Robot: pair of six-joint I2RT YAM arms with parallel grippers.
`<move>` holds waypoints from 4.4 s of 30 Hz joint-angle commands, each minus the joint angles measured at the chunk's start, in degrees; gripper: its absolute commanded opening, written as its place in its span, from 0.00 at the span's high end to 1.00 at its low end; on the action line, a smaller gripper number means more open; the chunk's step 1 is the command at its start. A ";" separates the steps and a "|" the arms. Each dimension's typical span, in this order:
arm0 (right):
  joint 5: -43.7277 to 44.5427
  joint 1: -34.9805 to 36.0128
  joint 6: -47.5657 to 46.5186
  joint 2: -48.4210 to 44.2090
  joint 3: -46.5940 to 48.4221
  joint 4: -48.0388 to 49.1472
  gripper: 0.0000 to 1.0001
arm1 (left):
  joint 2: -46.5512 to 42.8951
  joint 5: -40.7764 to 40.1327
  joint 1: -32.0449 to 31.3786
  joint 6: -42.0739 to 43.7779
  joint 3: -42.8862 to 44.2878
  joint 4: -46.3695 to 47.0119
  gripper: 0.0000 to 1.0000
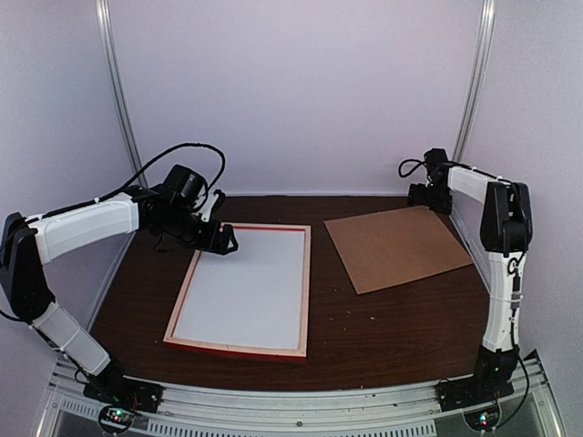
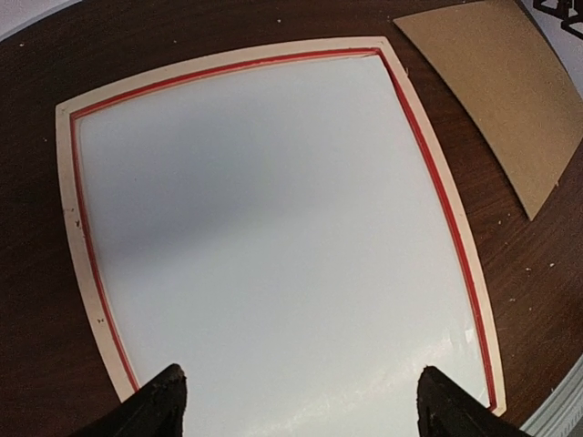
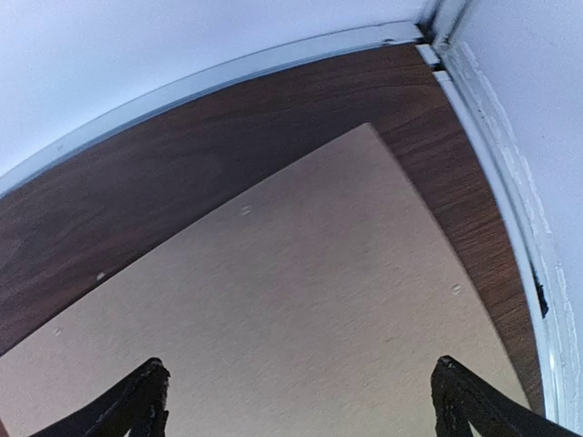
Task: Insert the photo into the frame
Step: Pick up the backboard from the center of the board, then turn over the backboard.
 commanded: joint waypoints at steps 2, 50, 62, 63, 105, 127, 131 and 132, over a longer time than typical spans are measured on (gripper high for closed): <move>-6.72 -6.60 4.36 4.32 1.88 1.97 0.00 | 0.61 1.26 -0.21 -0.06 -0.08 0.72 0.11; -26.73 -13.95 2.85 -28.59 -55.41 11.10 0.17 | 8.05 6.27 -2.09 0.36 4.11 1.12 0.07; -25.86 -16.16 0.65 -33.60 -62.68 7.69 0.15 | 8.89 7.18 -2.22 0.22 4.31 1.12 0.07; -26.83 -16.23 0.76 -33.81 -63.12 7.93 0.16 | 8.93 7.23 -2.22 0.19 4.38 1.14 0.07; -57.77 -18.78 10.49 -41.17 -72.69 24.84 0.50 | 23.53 6.17 -10.36 -4.49 10.91 3.70 0.16; -64.87 -18.53 16.05 -48.04 -74.18 29.99 0.58 | 29.75 8.54 -13.05 -5.04 15.96 4.42 0.20; -65.64 -18.36 15.84 -50.53 -73.51 28.16 0.58 | 30.25 8.71 -13.45 -5.00 16.67 4.42 0.20; -65.74 -18.30 15.63 -51.05 -73.31 27.52 0.58 | 30.45 8.79 -13.49 -5.00 16.84 4.42 0.20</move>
